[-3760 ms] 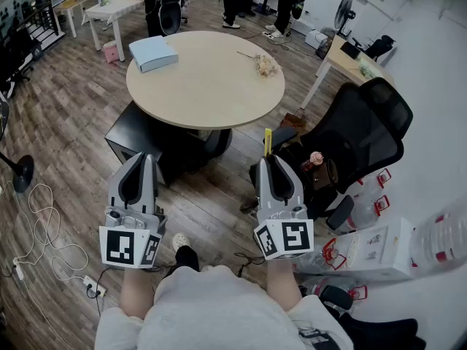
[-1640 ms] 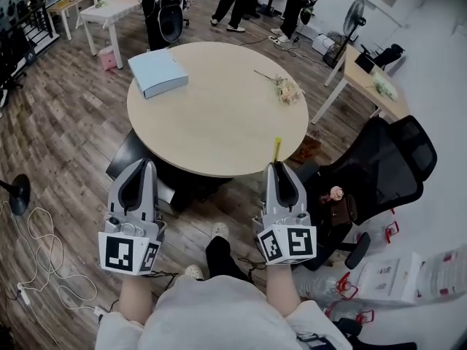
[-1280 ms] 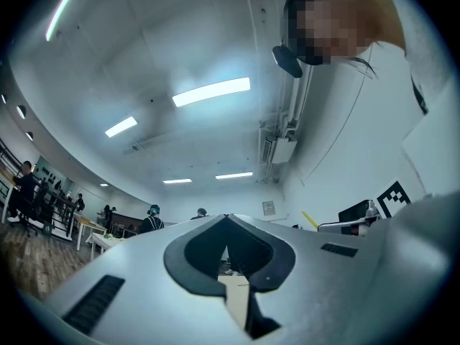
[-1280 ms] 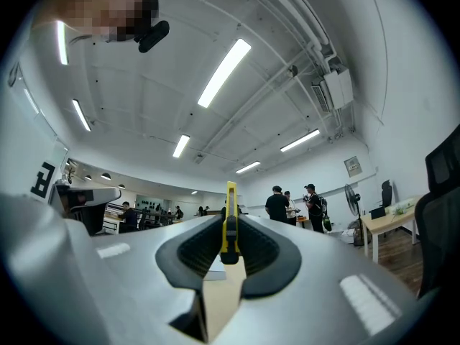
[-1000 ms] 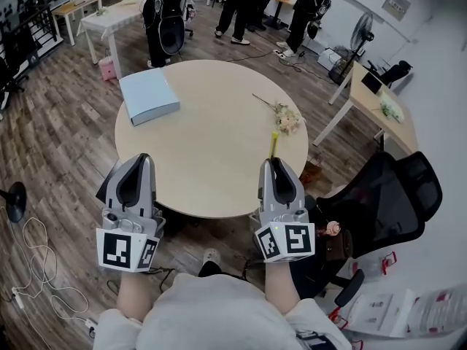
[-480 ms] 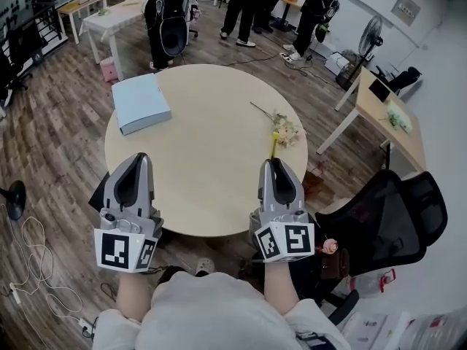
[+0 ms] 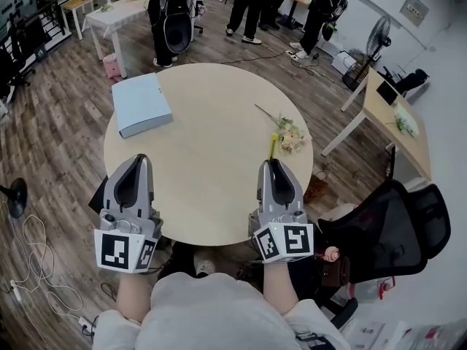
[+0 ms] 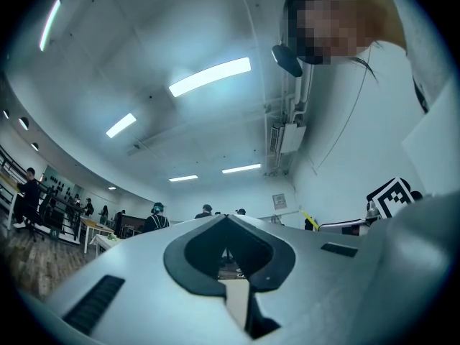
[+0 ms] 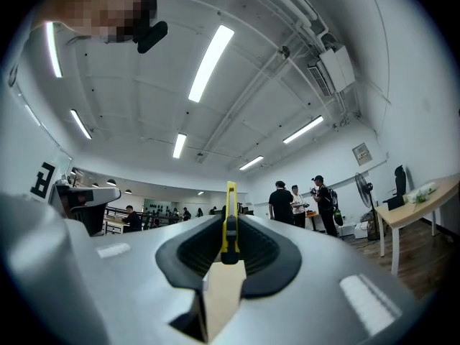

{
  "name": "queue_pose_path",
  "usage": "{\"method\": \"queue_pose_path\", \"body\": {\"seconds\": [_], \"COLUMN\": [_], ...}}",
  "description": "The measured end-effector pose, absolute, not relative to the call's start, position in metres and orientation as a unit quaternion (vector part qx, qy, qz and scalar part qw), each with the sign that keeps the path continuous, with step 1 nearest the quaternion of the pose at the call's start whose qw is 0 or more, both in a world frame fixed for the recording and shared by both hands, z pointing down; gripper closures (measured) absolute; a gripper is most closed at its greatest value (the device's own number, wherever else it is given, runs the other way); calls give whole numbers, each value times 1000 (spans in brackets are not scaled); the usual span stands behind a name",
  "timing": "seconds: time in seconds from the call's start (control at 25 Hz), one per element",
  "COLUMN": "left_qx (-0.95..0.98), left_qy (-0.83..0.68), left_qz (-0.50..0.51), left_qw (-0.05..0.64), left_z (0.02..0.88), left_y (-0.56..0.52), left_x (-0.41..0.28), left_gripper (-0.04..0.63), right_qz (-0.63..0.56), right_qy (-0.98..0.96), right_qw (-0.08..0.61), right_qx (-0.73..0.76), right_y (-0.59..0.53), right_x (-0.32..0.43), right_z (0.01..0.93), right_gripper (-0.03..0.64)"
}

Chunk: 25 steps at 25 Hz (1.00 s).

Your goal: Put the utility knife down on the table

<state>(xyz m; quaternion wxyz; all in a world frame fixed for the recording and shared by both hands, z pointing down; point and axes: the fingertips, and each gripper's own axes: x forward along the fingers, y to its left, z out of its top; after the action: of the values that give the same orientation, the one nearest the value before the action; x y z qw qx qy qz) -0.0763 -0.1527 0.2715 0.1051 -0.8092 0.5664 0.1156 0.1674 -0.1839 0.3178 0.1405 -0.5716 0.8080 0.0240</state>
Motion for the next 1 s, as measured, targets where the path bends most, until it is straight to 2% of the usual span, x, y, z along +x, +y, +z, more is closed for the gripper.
{"method": "queue_pose_path", "body": {"seconds": [0.48, 1.0], "left_qx": [-820, -836], "left_qy": [550, 533], "left_qz": [118, 104], "left_qw": [107, 80], "left_z": [260, 286], "left_y": [-236, -304], "left_x": [-100, -118], "left_gripper": [588, 588], "right_qz": [27, -38], "right_qy": [804, 801], "right_qw": [128, 64], "right_qx": [-580, -594], "right_y": [-267, -339], "right_x": [137, 110], "right_z": [310, 379], "right_gripper": [543, 543]}}
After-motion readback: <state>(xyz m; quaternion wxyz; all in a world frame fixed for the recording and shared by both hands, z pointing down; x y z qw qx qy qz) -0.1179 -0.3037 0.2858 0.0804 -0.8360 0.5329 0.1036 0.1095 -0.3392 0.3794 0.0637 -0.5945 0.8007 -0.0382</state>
